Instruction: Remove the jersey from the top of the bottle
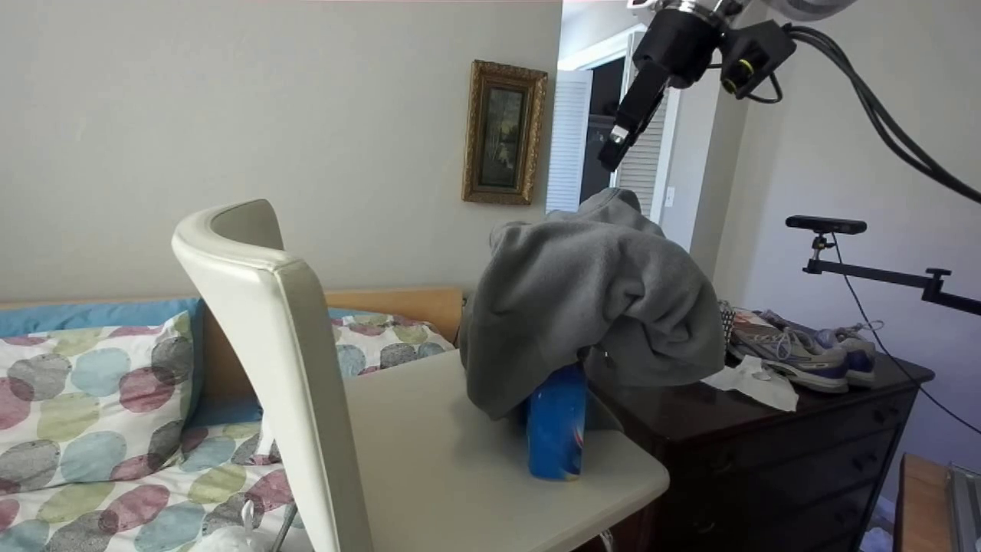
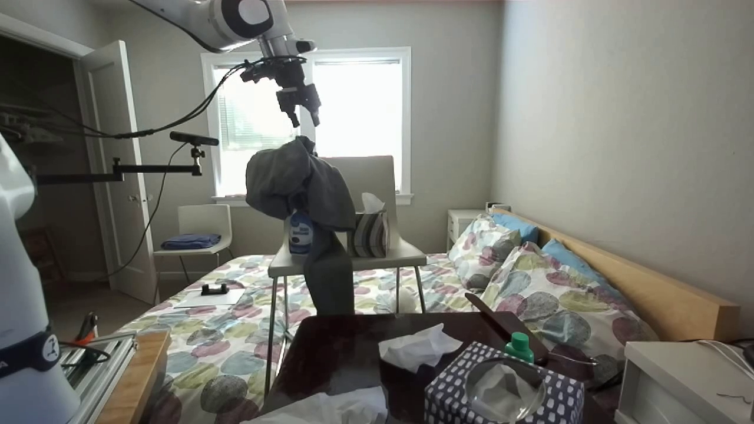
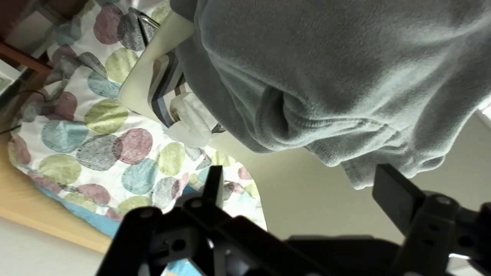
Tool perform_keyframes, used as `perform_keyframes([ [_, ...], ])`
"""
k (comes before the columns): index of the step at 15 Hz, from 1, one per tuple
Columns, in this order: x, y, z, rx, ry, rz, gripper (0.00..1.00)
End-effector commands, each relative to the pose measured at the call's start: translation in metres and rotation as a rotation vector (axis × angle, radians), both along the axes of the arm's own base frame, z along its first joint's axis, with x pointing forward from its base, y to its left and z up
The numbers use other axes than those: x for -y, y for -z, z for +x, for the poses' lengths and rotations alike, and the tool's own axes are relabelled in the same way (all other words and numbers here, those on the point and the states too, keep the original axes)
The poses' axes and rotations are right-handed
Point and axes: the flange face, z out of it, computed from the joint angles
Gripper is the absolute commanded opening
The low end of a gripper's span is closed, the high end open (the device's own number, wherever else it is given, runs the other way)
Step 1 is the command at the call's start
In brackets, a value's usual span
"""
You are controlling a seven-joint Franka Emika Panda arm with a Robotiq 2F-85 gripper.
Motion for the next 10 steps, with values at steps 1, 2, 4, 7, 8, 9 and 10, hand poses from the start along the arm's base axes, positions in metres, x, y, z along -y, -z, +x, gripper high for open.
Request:
perform_keyframes([
  [1, -0.0151, 0.0042, 0.0186, -0.085, -0.154, 0.048, 1.0],
  [2, -0.0175, 0.0062, 0.02, -0.116, -0.185, 0.06, 1.0],
  [4, -0.0201, 0.0089, 0.021, -0.19, -0.199, 0.065, 1.0],
  [7, -0.0154, 0.0095, 0.0225, -0.276, -0.088, 0.009, 1.0],
  [8, -0.0151, 0.0087, 0.0218, -0.308, -0.075, 0.008, 1.0],
  [9, -0.0154, 0.008, 0.0214, -0.331, -0.072, 0.011, 1.0],
  [10, -0.016, 0.0079, 0.0224, -0.347, -0.083, 0.022, 1.0],
])
